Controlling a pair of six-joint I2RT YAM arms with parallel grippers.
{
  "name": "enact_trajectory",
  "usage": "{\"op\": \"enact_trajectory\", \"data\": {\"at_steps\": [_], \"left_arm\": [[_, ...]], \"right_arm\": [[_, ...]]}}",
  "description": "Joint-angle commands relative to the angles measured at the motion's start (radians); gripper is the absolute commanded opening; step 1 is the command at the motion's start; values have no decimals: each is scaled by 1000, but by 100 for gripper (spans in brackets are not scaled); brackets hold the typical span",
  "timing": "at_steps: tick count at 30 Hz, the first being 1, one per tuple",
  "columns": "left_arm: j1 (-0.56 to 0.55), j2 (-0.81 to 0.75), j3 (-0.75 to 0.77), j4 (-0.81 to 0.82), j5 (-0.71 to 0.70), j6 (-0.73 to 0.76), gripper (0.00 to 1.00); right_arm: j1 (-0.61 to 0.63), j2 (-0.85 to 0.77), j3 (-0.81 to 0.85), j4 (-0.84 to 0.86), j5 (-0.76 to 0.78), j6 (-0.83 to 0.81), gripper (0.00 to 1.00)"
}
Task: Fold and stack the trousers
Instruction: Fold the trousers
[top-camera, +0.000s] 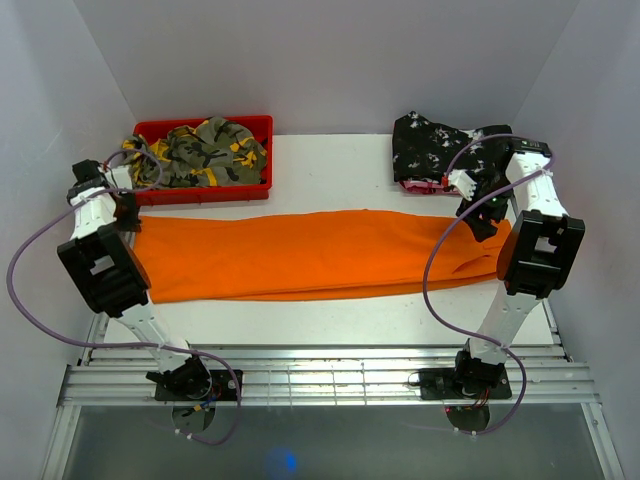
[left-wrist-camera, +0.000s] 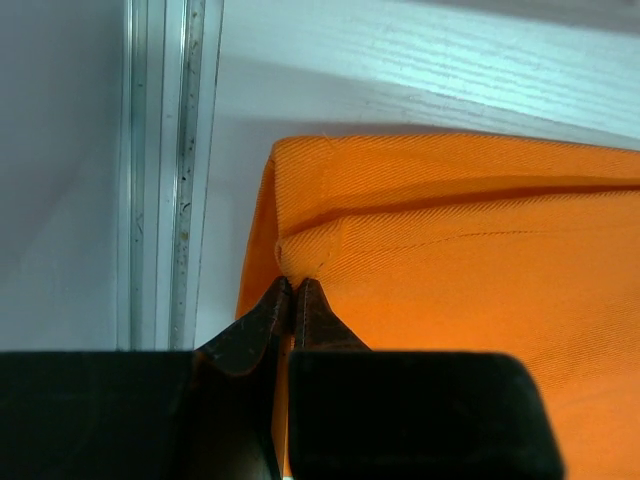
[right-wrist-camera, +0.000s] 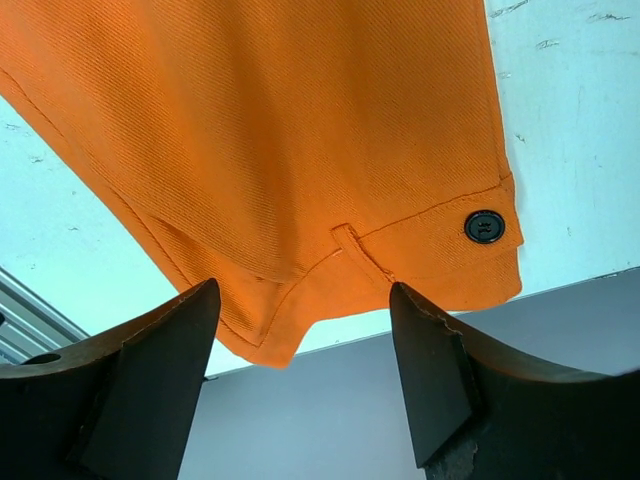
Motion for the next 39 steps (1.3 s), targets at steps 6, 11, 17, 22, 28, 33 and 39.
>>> {"op": "enact_trajectory", "data": {"at_steps": [6, 11, 17, 22, 28, 33, 39], "left_arm": [[-33, 13, 23, 39, -61, 23, 13], [-35, 105, 22, 44, -41, -16, 9], [-35, 111, 15, 85, -43, -53, 50], [-36, 93, 43, 87, -41, -45, 55], [-38, 99, 63, 85, -40, -33, 56], [-42, 114, 69, 82, -23, -31, 49], [-50, 133, 83, 82, -18, -28, 35]], "right_arm": [[-2, -30, -26, -20, 5, -14, 74], [-2, -24, -15, -20, 9, -14, 74], [-2, -36, -35, -22, 12, -14, 74], [-2, -37, -44, -20, 11, -13, 74], [-2, -28, -27, -20, 11, -10, 74], [-2, -27, -20, -20, 17, -8, 74], [-2, -25, -18, -20, 17, -7, 73]]}}
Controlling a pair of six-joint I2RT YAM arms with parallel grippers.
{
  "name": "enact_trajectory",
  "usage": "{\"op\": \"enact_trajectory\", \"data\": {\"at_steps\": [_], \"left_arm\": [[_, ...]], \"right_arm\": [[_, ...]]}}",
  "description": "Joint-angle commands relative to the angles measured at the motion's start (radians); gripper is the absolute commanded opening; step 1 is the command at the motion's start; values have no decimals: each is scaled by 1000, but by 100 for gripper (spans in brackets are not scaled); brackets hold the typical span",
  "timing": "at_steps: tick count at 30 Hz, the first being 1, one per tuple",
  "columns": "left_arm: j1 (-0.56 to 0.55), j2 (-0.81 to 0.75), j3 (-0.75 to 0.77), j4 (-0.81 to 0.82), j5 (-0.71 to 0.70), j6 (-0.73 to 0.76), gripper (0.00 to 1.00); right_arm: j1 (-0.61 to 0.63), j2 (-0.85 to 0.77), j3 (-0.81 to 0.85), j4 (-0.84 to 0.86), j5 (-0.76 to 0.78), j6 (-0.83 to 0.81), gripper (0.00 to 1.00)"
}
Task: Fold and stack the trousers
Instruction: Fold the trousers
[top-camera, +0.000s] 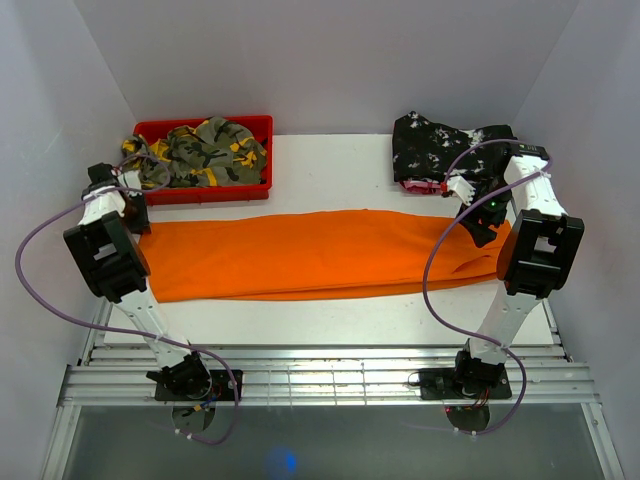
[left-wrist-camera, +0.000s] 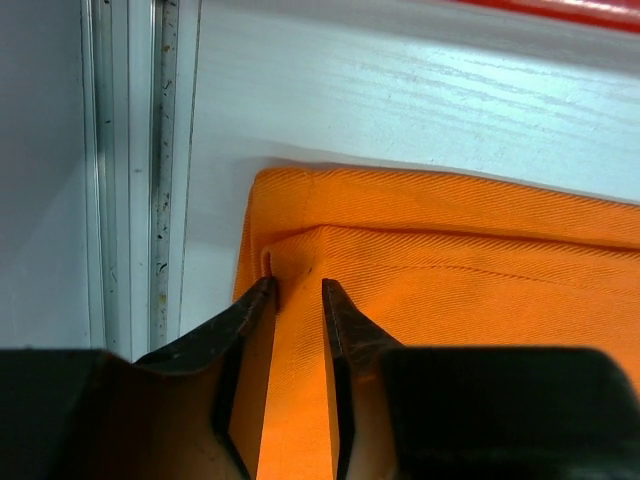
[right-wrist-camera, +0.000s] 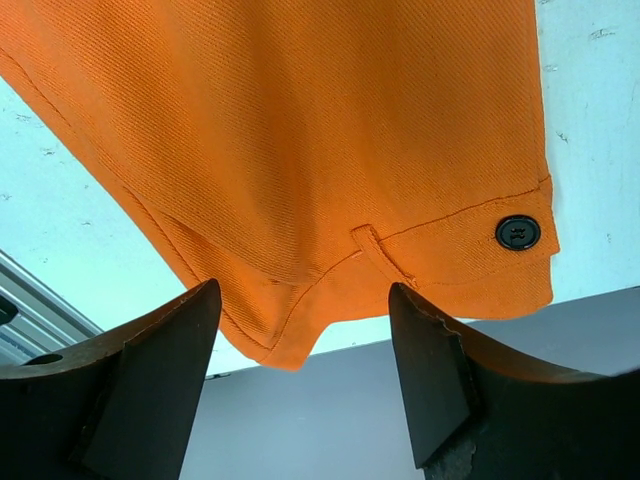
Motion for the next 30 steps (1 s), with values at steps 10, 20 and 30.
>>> {"op": "enact_trajectory", "data": {"at_steps": [10, 20, 30], "left_arm": [[-11, 3, 50, -3, 10, 14, 16], [-16, -116, 129, -101, 16, 24, 0], [-26, 18, 251, -119, -24, 41, 0]], "right_arm": [[-2, -16, 40, -21, -1, -8, 72], [-2, -18, 32, -21, 0, -8, 71], [-2, -10, 32, -21, 9, -9, 71]]}}
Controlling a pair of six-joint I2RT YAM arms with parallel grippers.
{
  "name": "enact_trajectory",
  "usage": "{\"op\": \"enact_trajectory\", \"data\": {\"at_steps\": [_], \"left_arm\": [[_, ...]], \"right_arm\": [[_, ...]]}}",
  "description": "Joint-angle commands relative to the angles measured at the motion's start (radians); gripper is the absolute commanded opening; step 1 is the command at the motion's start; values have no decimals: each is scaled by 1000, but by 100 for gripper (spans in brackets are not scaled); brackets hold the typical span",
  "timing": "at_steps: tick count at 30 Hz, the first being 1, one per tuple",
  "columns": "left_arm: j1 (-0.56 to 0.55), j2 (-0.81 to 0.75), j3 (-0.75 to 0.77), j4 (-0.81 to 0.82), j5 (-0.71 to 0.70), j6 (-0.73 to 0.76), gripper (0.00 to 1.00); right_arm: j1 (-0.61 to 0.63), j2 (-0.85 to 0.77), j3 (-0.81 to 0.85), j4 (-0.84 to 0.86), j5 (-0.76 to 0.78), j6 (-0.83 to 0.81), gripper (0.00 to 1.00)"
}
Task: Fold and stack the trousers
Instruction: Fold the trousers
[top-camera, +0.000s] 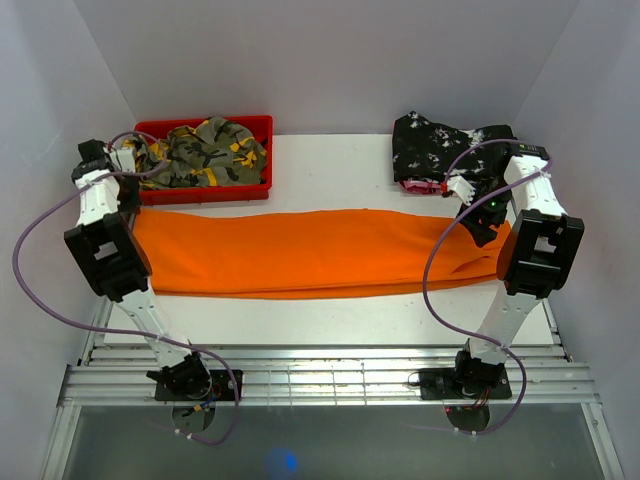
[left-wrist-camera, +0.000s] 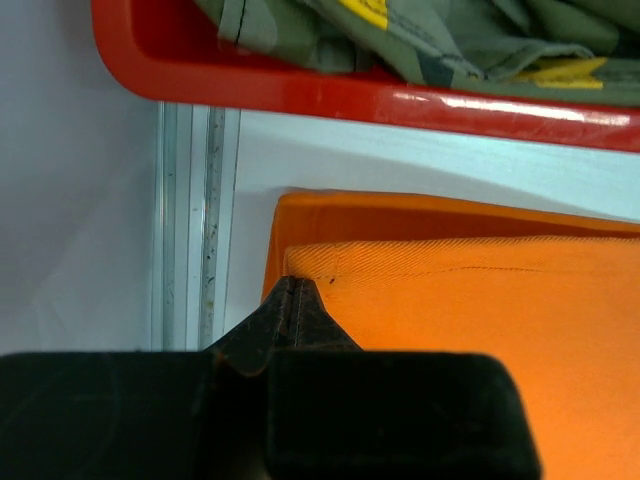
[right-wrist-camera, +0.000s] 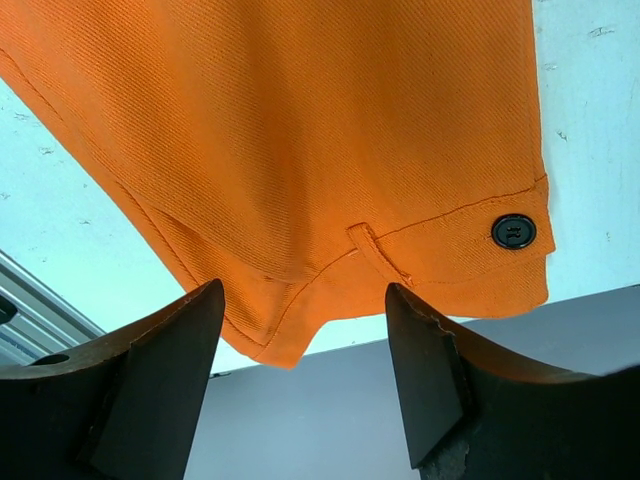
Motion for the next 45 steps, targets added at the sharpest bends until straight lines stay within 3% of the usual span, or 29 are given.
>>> {"op": "enact_trajectory", "data": {"at_steps": [1, 4, 6, 7, 9, 11, 12, 14, 15, 19, 22, 25, 26, 31, 32, 35, 41, 45], "left_arm": [[-9, 48, 55, 11, -30, 11, 0], [-12, 98, 49, 28, -47, 11, 0], [-12, 115, 29, 49, -78, 13, 6], [-12, 120, 27, 60, -85, 14, 11], [-11, 115, 27, 60, -90, 16, 35], [-12, 89, 26, 49, -61, 27, 49], [-12, 69, 21, 49, -46, 36, 69], [-12, -9, 18, 16, 15, 80, 79], [-12, -39, 15, -6, 116, 99, 81], [-60, -159, -30, -119, 364, 157, 77], [-179, -259, -134, -85, 501, 218, 74], [-371, -362, -256, 23, 565, 228, 72], [-502, -371, -266, 32, 574, 234, 72], [-835, -342, -316, 225, 539, 165, 72], [-933, -328, -323, 253, 487, 159, 71], [-1079, -265, -338, 391, 418, 107, 68], [-1253, -124, -307, 439, 389, 94, 62], [-1293, -95, -342, 462, 340, 99, 62]], "right_arm": [[-2, -13, 28, -22, 9, -11, 72], [-3, -18, 21, -21, 10, -11, 73], [-3, -21, 16, -21, 7, -11, 73], [-3, -22, 12, -21, 7, -11, 73], [-3, -21, 10, -19, 7, -6, 73], [-5, -13, 21, -16, 6, 6, 74], [-6, -7, 30, -16, 1, 28, 73], [-6, 19, 88, -21, -36, 60, 73], [-5, 30, 108, -21, -56, 81, 72], [16, 59, 148, -25, -140, 181, 68], [32, 47, 94, -24, -206, 187, 63], [33, -7, 7, -22, -267, 128, 57], [33, -39, -19, -22, -266, 82, 55], [3, -91, -188, 17, -180, 60, 50], [-11, -93, -185, 19, -198, 66, 50], [-71, -71, -132, 27, -223, 153, 52], [-224, 4, 31, -21, -260, 353, 61], [-272, -1, 7, -15, -228, 425, 66]]}}
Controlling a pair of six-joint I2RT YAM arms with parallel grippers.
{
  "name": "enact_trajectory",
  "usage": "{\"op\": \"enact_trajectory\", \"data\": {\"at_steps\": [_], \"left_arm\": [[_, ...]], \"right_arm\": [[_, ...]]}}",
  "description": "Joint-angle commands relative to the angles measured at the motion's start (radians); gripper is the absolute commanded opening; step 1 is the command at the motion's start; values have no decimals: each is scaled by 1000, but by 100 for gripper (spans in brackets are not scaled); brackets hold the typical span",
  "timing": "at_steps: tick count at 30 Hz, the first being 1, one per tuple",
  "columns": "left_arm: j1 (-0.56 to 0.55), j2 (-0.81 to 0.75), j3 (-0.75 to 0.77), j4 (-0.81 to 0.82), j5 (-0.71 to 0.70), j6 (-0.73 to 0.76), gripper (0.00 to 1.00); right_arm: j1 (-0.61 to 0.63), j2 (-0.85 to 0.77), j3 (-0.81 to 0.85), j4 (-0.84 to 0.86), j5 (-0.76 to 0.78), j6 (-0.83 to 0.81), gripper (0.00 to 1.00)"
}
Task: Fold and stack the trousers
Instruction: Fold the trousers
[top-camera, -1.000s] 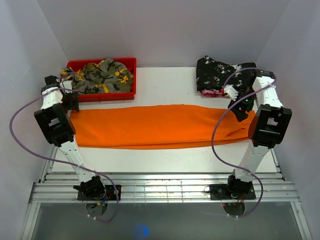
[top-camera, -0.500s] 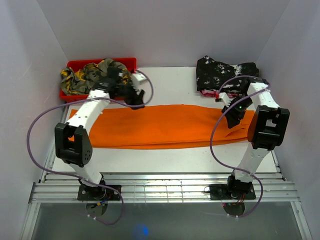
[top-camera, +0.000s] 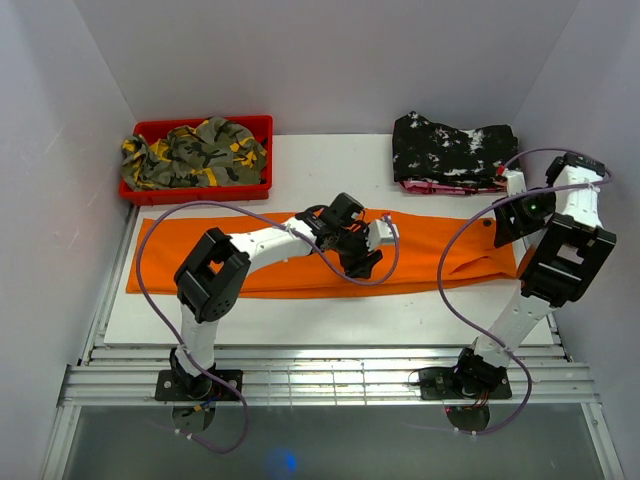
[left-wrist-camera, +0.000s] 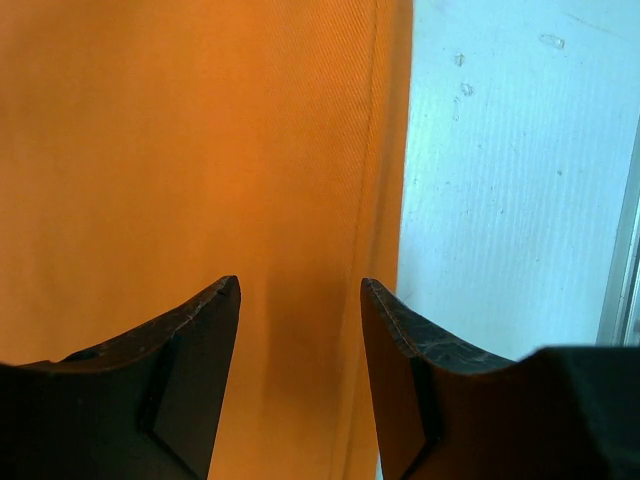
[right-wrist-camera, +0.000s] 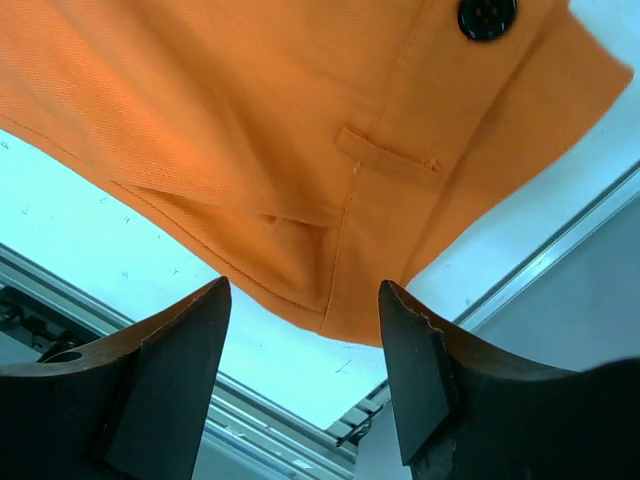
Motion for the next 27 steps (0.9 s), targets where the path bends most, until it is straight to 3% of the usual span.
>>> {"op": "enact_trajectory", "data": {"at_steps": [1, 8, 13, 18, 27], "left_arm": [[-14, -22, -22, 62, -61, -13, 62], [-28, -48, -89, 56, -21, 4, 65], [-46, -90, -129, 63, -43, -1, 66], [-52, -90, -137, 64, -95, -1, 61], [-52, -91, -140, 53, -129, -21, 26]], "right_arm": [[-23, 1, -5, -28, -2, 108, 67], [-55, -26, -93, 2, 49, 118, 70], [-62, -115, -123, -40, -25, -84, 74], [-34, -255, -274, -8, 20, -332, 75], [43, -378, -507, 196, 132, -553, 79]]}}
